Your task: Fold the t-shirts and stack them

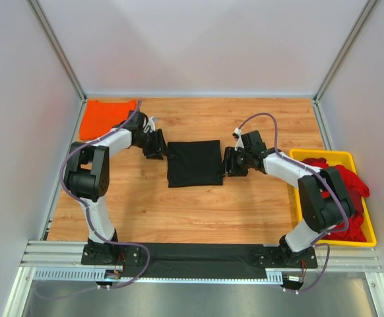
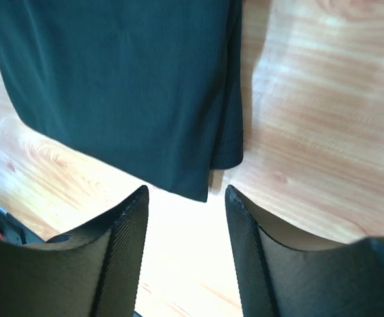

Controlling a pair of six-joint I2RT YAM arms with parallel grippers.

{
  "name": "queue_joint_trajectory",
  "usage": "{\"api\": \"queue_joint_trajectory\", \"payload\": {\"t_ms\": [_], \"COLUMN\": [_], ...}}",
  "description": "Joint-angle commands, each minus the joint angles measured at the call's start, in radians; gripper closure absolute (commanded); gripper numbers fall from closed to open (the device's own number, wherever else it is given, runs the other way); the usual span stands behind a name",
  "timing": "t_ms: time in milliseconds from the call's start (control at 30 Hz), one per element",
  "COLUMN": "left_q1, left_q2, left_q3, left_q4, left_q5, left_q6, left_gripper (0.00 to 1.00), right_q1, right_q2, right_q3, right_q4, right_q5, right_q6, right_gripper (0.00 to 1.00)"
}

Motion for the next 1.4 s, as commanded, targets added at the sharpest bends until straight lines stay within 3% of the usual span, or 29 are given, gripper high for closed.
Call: {"api": "queue_joint_trajectory", "payload": {"t_ms": [0,200,400,600,667,767,1000,1367], "left_q1": [-0.010,-0.022,-0.036,-0.045,-0.045,-0.045,-0.045,-0.053], "left_q2": [-0.009,0.018,0.057,0.064,0.061,0.061,0.031,0.117], "left_q3": [-0.012,-0.027,-0.026,-0.030,-0.029,-0.017,-0.020,-0.055], "left_q4": [0.056,0.074,0.085,0.081,0.076,0.041,-0.024,0.096], "left_q5": [-0.010,-0.044,-0.028,-0.055,-0.055,-0.084,-0.154,-0.033], "left_q6": [-0.023,-0.030,-0.037,-0.044,-0.043,-0.029,0.002,-0.035], "left_gripper": [0.39,0.39,0.39,0.40,0.40,0.40,0.39,0.39], "right_q1": [0.006,0.006,0.009,0.012,0.013,0.013,0.013,0.013], "right_q2": [0.023,0.121,0.158,0.161,0.156,0.156,0.178,0.178], "right_q3": [0.080,0.146,0.119,0.056,0.030,0.010,0.004,-0.011], "right_q4": [-0.005,-0.010,0.038,0.119,0.153,0.184,0.193,0.204], "right_q5": [0.056,0.125,0.100,0.025,0.011,-0.007,-0.010,-0.018], "right_q6": [-0.020,-0.060,-0.065,-0.031,-0.008,0.012,0.031,0.028], "right_gripper": [0.48,0.45,0.46,0.58,0.72,0.82,0.87,0.88]}}
